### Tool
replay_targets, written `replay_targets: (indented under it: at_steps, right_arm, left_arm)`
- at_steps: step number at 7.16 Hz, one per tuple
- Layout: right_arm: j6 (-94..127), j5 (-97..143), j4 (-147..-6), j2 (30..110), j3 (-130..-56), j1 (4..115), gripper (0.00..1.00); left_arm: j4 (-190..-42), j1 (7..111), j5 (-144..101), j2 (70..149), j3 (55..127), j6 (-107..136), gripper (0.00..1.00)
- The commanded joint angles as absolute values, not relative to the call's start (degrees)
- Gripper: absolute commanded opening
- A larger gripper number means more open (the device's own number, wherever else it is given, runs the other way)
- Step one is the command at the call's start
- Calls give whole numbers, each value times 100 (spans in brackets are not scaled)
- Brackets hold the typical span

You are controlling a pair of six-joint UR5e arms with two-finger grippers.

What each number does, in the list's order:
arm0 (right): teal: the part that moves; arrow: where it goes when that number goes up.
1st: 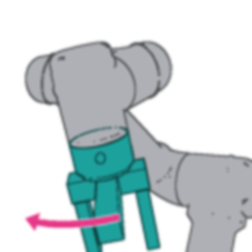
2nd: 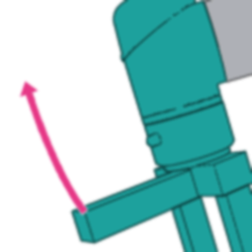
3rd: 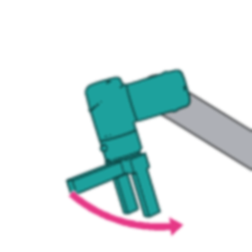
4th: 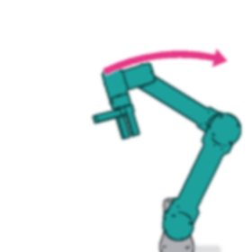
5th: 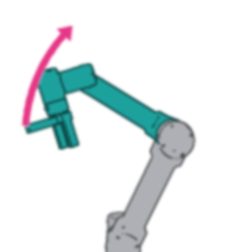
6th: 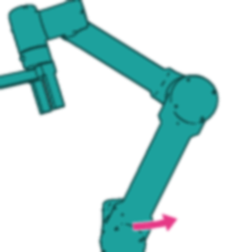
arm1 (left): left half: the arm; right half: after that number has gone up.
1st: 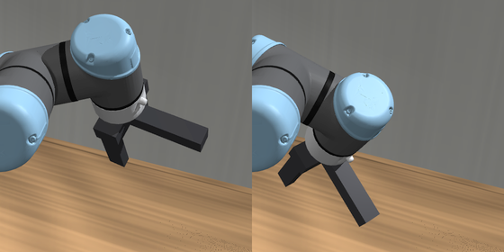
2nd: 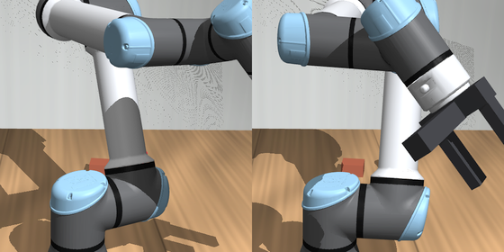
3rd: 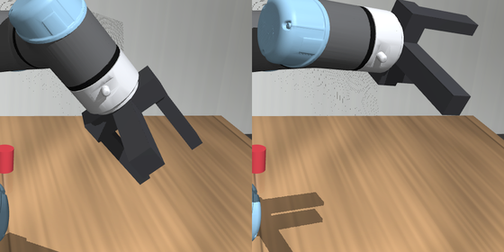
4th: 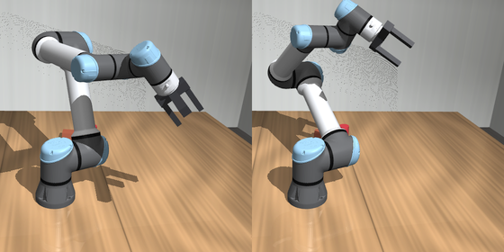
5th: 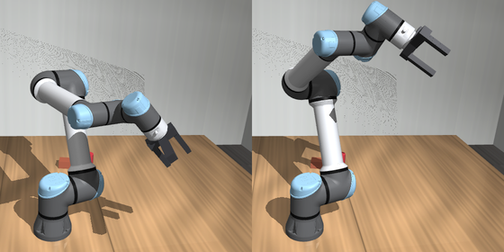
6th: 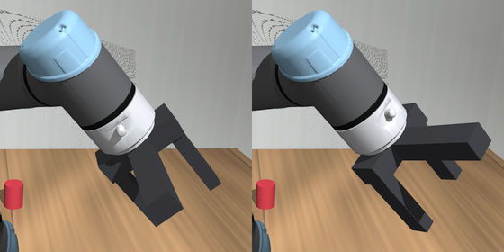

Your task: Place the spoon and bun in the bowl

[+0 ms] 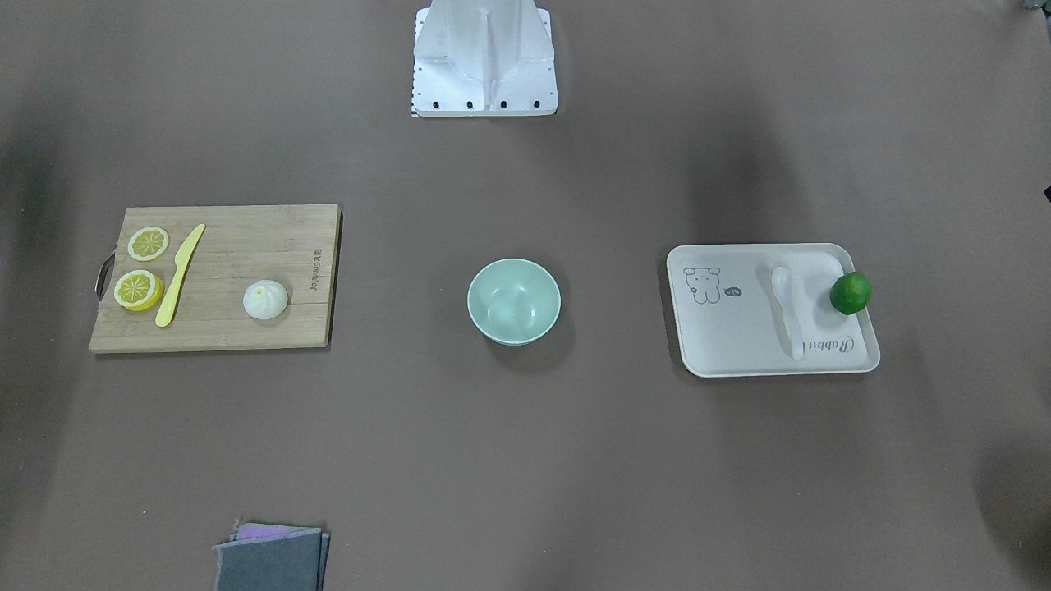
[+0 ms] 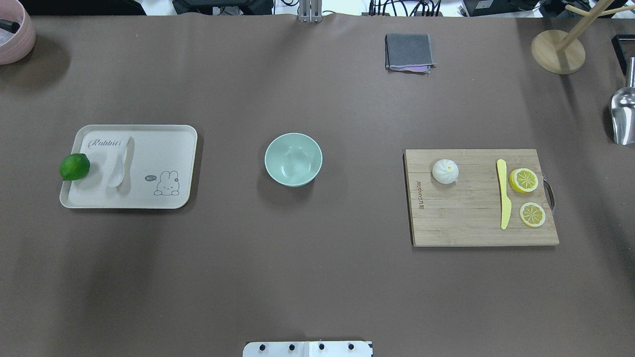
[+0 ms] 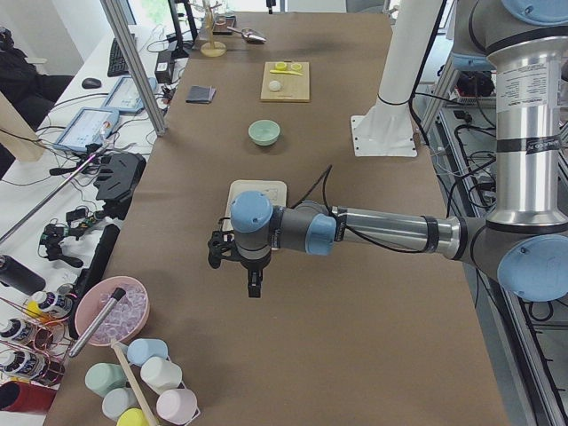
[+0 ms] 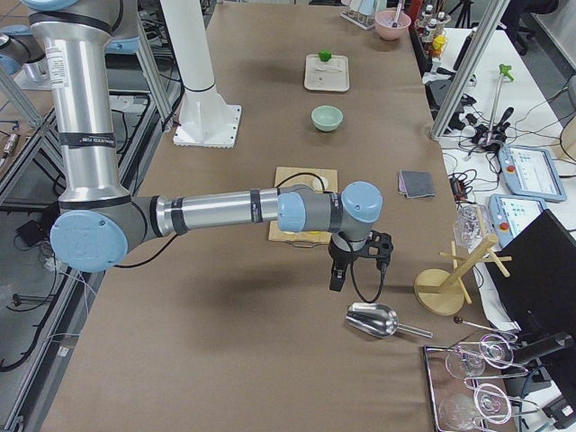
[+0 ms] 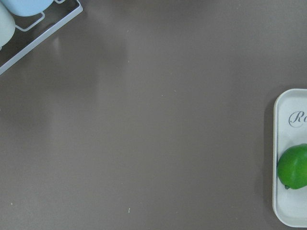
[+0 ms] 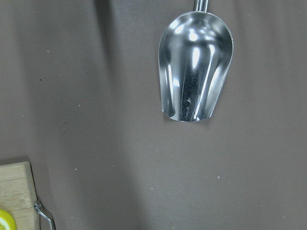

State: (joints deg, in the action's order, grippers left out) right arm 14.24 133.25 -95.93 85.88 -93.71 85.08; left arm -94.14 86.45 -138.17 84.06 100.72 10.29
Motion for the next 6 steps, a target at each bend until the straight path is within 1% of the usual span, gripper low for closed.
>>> replay_targets:
  at_steps: [1, 6]
  right_arm:
    - [1424, 13324, -9598, 8631, -9369, 8517, 100]
    - [1424, 13333, -9589, 8640, -9387, 8525, 100]
  left_arm:
    - [-9422, 8657, -13922, 8411, 10124, 1072, 98]
    - [-9431, 8648, -13922, 8376, 10055, 1081, 98]
